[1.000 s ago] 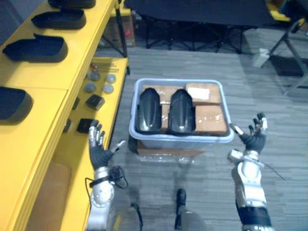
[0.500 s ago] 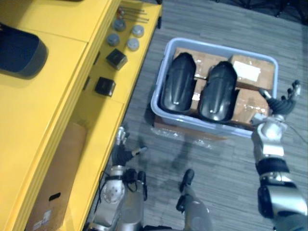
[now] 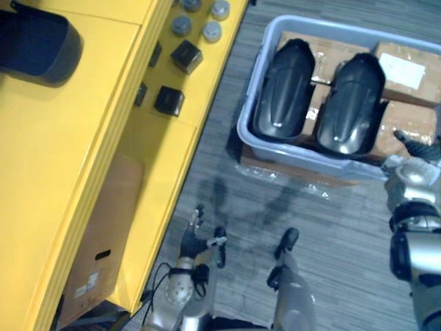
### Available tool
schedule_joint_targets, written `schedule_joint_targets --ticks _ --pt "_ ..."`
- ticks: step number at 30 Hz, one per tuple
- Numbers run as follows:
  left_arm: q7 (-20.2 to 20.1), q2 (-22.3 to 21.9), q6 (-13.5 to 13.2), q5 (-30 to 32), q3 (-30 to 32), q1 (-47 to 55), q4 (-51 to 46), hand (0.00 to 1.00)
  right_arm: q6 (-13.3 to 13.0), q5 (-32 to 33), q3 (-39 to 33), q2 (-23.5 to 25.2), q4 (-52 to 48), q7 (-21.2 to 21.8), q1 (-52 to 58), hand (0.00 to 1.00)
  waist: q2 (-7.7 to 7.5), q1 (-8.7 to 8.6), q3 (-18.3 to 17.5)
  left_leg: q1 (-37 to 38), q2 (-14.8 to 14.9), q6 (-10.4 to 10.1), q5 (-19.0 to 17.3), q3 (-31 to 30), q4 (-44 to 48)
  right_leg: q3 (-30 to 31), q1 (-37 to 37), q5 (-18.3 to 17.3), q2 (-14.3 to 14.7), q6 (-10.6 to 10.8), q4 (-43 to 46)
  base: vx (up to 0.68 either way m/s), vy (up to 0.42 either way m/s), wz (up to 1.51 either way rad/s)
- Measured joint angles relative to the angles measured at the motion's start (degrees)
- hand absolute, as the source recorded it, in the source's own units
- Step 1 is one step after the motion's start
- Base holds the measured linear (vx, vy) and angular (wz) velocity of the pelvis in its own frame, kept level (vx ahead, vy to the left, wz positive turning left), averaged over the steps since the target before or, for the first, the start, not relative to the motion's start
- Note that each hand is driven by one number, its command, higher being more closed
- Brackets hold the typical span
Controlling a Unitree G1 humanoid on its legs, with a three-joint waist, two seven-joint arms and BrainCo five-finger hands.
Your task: Walk over and take plastic housings, then place them on the shelf
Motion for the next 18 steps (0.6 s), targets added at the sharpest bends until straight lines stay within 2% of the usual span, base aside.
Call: schedule_joint_targets --ticks 4,10,15,18 --pt "0.96 -0.25 0.0 -0.03 -1.07 0.0 0.29 0.0 1.44 -0.01 -1.55 -0.52 1.52 2.27 -2.32 0.0 0.01 0.01 0.0 -0.73 -0.01 -0.01 0.12 0.0 0.01 -0.03 -0.8 0.16 -0.01 0.17 0.0 0.01 -0.003 0.01" --pt "1.7 -1.78 -0.02 -0.11 -2.65 -0.01 1.29 0.0 1.64 -0.24 -0.79 -0.52 3.8 4.43 -5.18 0.0 0.4 0.26 0.08 -0.96 -0.31 0.02 0.23 -0.35 -0.38 -0.29 -1.05 0.41 -0.17 0.5 0.01 0.03 -0.002 0.03" --pt "1.77 -2.23 -0.77 -0.14 -3.03 -0.02 2.55 0.0 1.4 -1.44 1.65 -2.38 4.6 6.28 -6.38 0.0 0.64 1.61 0.06 -2.09 -0.55 -0.03 0.83 -0.55 -1.04 -0.59 -2.43 0.14 -0.37 0.21 0.24 0.0 -0.005 0.02" --pt "1.95 -2.39 -1.69 -0.14 -3.14 -0.1 2.59 0.0 0.92 -2.84 2.52 -2.83 5.04 5.34 -7.64 0.0 1.75 1.65 0.6 -2.63 -0.65 -0.02 1.07 -1.13 -0.95 -0.87 -2.76 0.13 -0.39 0.18 0.75 0.0 -0.005 0.09"
